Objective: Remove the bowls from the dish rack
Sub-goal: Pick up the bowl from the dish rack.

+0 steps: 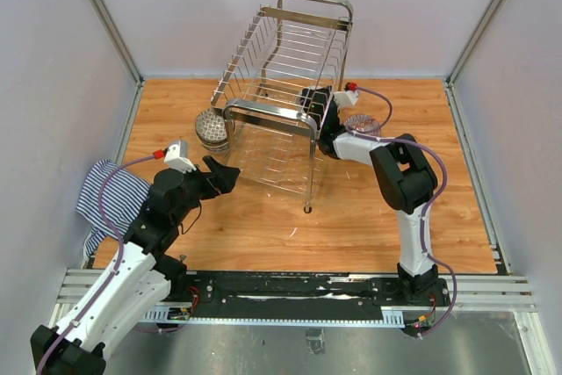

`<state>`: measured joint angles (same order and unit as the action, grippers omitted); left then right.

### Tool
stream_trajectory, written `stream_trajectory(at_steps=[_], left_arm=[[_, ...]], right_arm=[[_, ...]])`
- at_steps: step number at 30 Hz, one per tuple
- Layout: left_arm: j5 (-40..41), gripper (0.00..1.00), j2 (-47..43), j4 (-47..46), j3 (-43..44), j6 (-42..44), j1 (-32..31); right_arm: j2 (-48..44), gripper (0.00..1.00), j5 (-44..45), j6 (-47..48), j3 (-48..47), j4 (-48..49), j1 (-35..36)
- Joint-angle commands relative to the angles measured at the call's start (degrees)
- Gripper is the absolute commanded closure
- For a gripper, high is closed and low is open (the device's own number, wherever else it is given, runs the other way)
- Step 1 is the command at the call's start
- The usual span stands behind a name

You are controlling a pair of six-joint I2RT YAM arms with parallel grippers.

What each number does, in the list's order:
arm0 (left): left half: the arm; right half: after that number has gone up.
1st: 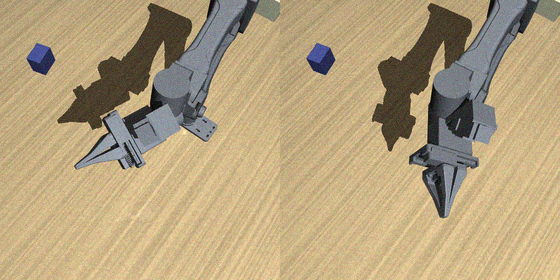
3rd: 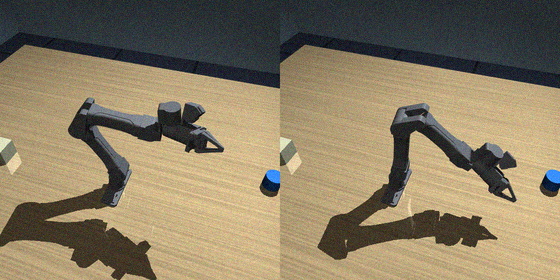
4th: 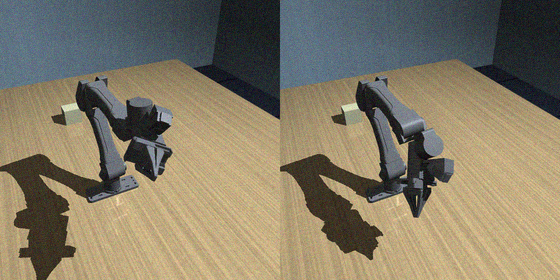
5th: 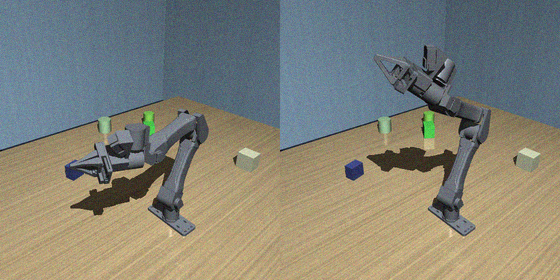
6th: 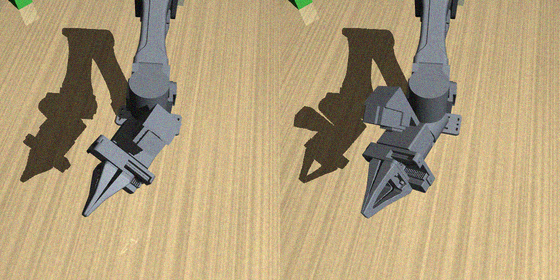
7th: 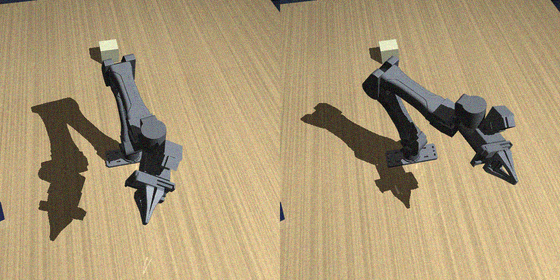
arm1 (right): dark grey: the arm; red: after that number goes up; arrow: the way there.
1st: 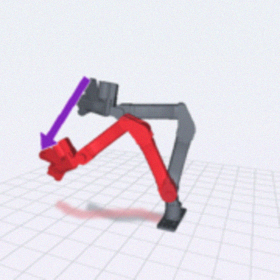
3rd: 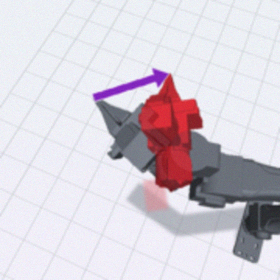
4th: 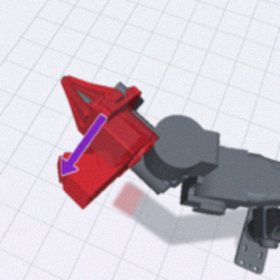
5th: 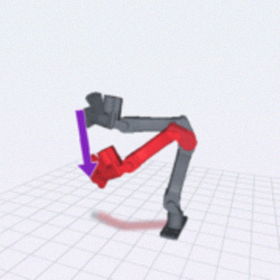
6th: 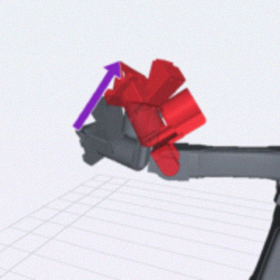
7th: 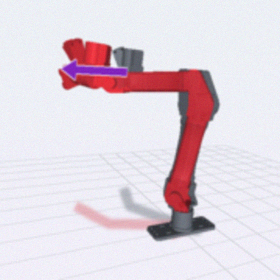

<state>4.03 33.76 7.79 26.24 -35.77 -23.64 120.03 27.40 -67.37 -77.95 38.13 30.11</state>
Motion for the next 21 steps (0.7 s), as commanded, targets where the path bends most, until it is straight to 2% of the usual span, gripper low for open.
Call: stream_trajectory(at_steps=[1, 9, 21], left_arm=[[0.5, 0.03, 0.1, -2.0, -1.0, 0.9, 0.4], [0.4, 0.03, 0.1, -2.3, -1.1, 0.8, 0.4], [0.1, 0.03, 0.1, -2.3, -1.5, 0.4, 0.4]], right_arm=[[1.2, 0.89, 1.9, 2.8, -1.2, 4.3, -0.9], [1.7, 0.99, 0.6, 5.7, 0.4, 11.0, -0.8], [1.7, 0.99, 0.1, 11.4, 4.5, 21.4, -0.8]])
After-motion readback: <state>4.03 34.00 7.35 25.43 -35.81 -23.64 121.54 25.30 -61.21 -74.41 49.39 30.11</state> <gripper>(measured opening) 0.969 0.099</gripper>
